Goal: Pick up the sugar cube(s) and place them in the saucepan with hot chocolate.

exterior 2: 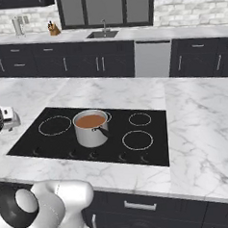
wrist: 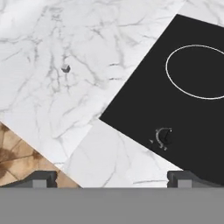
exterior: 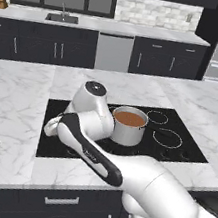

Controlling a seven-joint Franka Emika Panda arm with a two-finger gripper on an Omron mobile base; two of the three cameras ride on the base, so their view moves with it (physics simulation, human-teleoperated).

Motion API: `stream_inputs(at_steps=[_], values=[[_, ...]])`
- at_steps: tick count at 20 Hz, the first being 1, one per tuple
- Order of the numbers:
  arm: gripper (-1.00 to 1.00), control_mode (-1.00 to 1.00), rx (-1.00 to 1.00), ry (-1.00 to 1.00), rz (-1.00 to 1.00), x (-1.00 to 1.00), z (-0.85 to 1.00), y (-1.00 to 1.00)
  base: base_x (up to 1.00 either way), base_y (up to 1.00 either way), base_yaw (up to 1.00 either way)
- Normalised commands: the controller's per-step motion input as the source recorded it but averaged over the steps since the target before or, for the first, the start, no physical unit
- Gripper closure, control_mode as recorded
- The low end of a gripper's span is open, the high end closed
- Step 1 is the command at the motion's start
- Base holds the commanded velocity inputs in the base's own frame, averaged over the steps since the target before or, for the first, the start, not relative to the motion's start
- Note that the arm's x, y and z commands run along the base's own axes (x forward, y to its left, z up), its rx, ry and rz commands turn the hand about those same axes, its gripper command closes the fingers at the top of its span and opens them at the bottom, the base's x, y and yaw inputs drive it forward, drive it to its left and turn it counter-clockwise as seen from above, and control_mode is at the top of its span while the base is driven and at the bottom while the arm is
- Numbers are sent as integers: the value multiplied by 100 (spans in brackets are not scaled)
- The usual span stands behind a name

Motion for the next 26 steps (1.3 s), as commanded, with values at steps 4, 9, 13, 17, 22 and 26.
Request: stream_inputs(at_steps=[4, 9, 13, 17, 22, 26], values=[[-100, -100, -6, 11, 1, 0, -11, 100, 0, 0, 0], [-100, -100, -5, 2, 0, -4, -35, 95, 0, 0, 0], [-100, -100, -4, 0, -1, -21, -36, 68, 0, 0, 0], [-100, -100, -2, -3, -7, -34, -20, 51, 0, 0, 0], [-100, -100, 0, -22, -19, -74, -5, 10, 0, 0, 0], [-100, -100, 4, -33, -26, -96, -10, 0, 0, 0, 0]])
